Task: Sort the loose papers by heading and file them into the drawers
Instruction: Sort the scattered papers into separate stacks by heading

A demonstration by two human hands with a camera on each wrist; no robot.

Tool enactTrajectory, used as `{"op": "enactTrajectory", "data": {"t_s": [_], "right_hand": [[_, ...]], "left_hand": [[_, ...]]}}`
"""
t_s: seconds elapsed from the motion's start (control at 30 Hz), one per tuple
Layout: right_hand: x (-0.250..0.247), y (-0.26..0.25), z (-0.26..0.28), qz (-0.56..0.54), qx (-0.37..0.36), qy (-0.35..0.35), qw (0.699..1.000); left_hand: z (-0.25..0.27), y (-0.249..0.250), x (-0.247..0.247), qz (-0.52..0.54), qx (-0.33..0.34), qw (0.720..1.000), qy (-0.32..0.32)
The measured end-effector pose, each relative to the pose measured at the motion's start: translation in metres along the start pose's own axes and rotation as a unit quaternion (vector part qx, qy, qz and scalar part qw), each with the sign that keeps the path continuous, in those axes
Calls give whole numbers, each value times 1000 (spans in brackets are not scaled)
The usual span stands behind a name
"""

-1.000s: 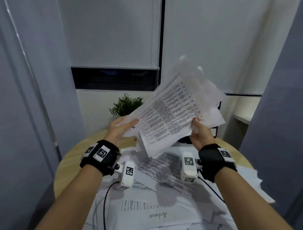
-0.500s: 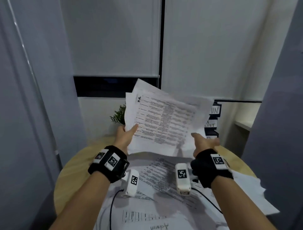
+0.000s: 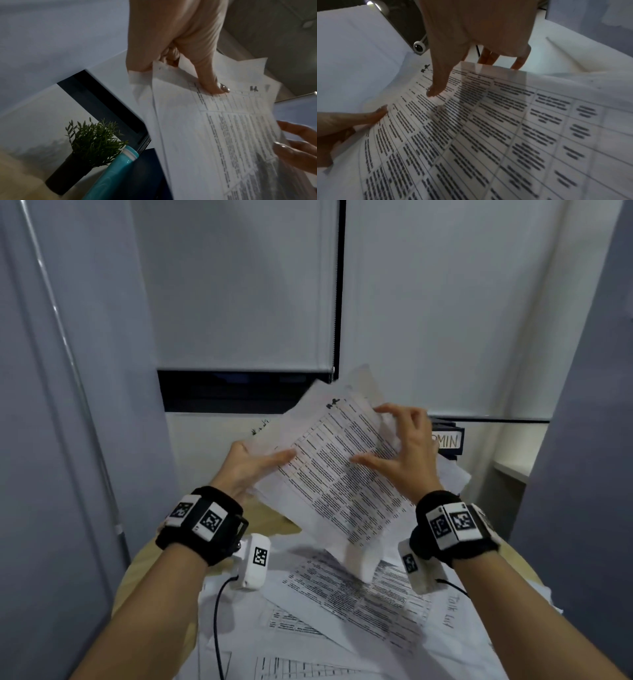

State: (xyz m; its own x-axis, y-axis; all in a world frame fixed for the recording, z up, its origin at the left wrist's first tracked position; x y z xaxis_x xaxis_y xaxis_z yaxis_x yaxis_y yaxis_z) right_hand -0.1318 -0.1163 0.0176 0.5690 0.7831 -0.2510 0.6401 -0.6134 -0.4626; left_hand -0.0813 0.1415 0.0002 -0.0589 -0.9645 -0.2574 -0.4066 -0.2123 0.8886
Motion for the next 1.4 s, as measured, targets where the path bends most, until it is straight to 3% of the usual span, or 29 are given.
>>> {"op": "enactTrajectory", "data": {"t_s": [0.17, 0.33, 0.4, 0.73, 0.93, 1.07, 1.2, 1.4], "right_hand": [[-3, 8, -7, -93, 63, 57, 992], [1, 18, 6, -174, 158, -100, 967], [0, 22, 10, -191, 180, -116, 958], [-48, 83, 42, -361, 299, -5, 883], [-39, 76, 40, -453, 324, 53, 829], [-23, 66, 37, -443, 336, 81, 827], [-8, 50, 39, -429, 328, 43, 841], [-9, 54, 47, -422, 325, -3, 847]], "left_hand": [[-9, 0, -1, 31, -3, 999, 32], [-17, -2, -3, 48, -5, 998, 43], [-17, 4, 0, 53, 4, 998, 37], [-22, 20, -32, 80, 30, 996, 28], [-24, 22, -18, 79, 29, 996, 17], [-21, 22, 0, 14, 33, 999, 14], [-20, 14, 18, 6, 34, 999, 10], [-28, 4, 8, 60, 11, 994, 93]]}}
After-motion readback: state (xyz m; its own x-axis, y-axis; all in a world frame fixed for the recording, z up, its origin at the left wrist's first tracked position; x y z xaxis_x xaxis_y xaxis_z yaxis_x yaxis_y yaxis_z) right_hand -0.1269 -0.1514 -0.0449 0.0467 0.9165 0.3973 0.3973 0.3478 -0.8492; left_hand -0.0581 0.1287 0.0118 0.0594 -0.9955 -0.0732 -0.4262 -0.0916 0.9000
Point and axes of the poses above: each hand's wrist, its own z-axis away from the middle knuckle, its own x-axis out of the palm, y = z × x, the point moved 3 cm from there along -z, towards the middle knuckle, and after that the axes turned 14 degrees about -z, right-handed, at the moved point
